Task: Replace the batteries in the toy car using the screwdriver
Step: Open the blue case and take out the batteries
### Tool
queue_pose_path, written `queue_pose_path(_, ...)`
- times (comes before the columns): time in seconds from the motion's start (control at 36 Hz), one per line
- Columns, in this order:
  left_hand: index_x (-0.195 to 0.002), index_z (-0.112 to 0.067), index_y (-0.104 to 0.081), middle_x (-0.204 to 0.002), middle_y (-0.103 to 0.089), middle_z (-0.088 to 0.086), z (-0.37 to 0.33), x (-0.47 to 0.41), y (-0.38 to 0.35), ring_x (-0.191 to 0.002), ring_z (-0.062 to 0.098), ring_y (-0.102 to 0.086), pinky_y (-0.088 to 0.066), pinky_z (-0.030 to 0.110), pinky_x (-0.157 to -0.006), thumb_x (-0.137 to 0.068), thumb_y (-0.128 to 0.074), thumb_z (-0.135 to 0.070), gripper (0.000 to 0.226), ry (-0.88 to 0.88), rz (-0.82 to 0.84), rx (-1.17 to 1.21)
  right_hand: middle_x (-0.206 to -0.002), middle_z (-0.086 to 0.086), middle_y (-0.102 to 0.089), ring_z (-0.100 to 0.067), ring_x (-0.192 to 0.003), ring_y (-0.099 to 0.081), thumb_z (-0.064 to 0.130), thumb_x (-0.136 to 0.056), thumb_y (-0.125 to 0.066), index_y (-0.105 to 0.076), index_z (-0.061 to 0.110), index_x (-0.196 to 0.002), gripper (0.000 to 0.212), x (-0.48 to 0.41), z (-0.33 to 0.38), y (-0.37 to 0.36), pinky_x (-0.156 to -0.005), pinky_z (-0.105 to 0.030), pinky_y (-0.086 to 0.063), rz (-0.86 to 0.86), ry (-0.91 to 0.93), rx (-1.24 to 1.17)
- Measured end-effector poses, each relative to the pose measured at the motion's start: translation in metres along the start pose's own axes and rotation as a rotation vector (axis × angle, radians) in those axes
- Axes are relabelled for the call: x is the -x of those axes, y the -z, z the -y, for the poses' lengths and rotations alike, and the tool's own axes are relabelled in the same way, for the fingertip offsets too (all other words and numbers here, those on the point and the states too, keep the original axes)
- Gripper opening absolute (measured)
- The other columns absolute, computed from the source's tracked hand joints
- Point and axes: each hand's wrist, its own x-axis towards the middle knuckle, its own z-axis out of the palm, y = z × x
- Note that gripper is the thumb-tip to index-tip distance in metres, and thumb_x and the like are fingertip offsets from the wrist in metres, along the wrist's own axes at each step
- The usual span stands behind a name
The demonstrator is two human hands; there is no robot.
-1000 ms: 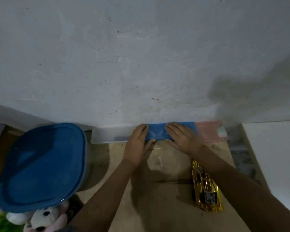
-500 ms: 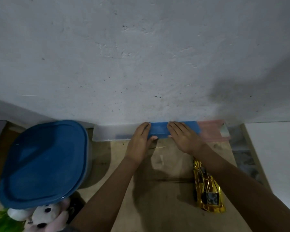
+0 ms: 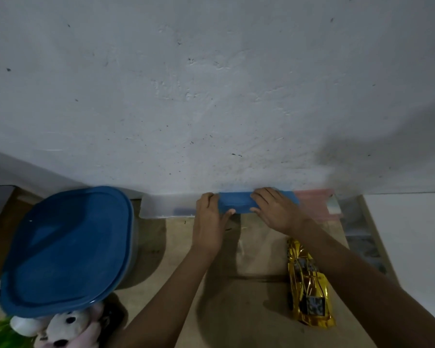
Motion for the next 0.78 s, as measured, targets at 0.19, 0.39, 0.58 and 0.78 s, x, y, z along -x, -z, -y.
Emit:
queue_pose_path(0.19, -0.109, 0.000, -0.062, -0.100, -0.061, 0.013, -0.020, 0.014, -0.006, -0.087, 0.016, -0.053, -0.041, 0.018, -0.076, -0.087, -0.065, -0.016, 0.027, 0.252, -0.133, 0.275, -0.090, -0.012, -0.068, -0.024, -0.080, -0.067, 0.033, -0.086, -0.041, -0.068, 0.002, -0.094, 0.042, 0.004, 0.004, 0.000, -0.072, -0.031, -0.057, -0.001, -0.072, -0.071)
queue_pose_path(0.39, -0.082, -0.002, -0.067, -0.074, -0.062, 0.004, -0.018, 0.004, 0.000, -0.064, 0.008, -0.051, -0.034, 0.006, -0.052, -0.082, -0.070, -0.017, 0.015, 0.307, -0.122, 0.294, -0.091, -0.013, -0.069, -0.025, -0.082, -0.067, 0.029, -0.088, -0.039, -0.067, 0.002, -0.094, 0.039, 0.006, 0.009, -0.003, -0.076, -0.033, -0.055, 0.021, -0.114, -0.048)
queue_pose_path(0.58, -0.085, -0.001, -0.067, -0.075, -0.063, 0.003, -0.021, 0.000, 0.002, -0.065, 0.008, -0.052, -0.036, 0.001, -0.050, -0.082, -0.070, -0.016, 0.015, 0.320, -0.117, 0.326, -0.091, -0.014, -0.069, -0.026, -0.082, -0.068, 0.023, -0.088, -0.039, -0.067, 0.002, -0.094, 0.036, 0.005, 0.008, -0.004, -0.078, -0.034, -0.055, 0.018, -0.099, -0.024)
queue_pose_path(0.78, -0.075, -0.006, -0.064, -0.065, -0.059, -0.003, -0.021, 0.004, 0.003, -0.055, 0.000, -0.047, -0.037, 0.006, -0.047, -0.081, -0.072, -0.015, 0.014, 0.296, -0.111, 0.341, -0.082, -0.011, -0.068, -0.025, -0.072, -0.066, 0.022, -0.090, -0.039, -0.066, 0.003, -0.089, 0.033, -0.003, 0.006, -0.002, -0.080, -0.030, -0.045, -0.057, -0.168, -0.084)
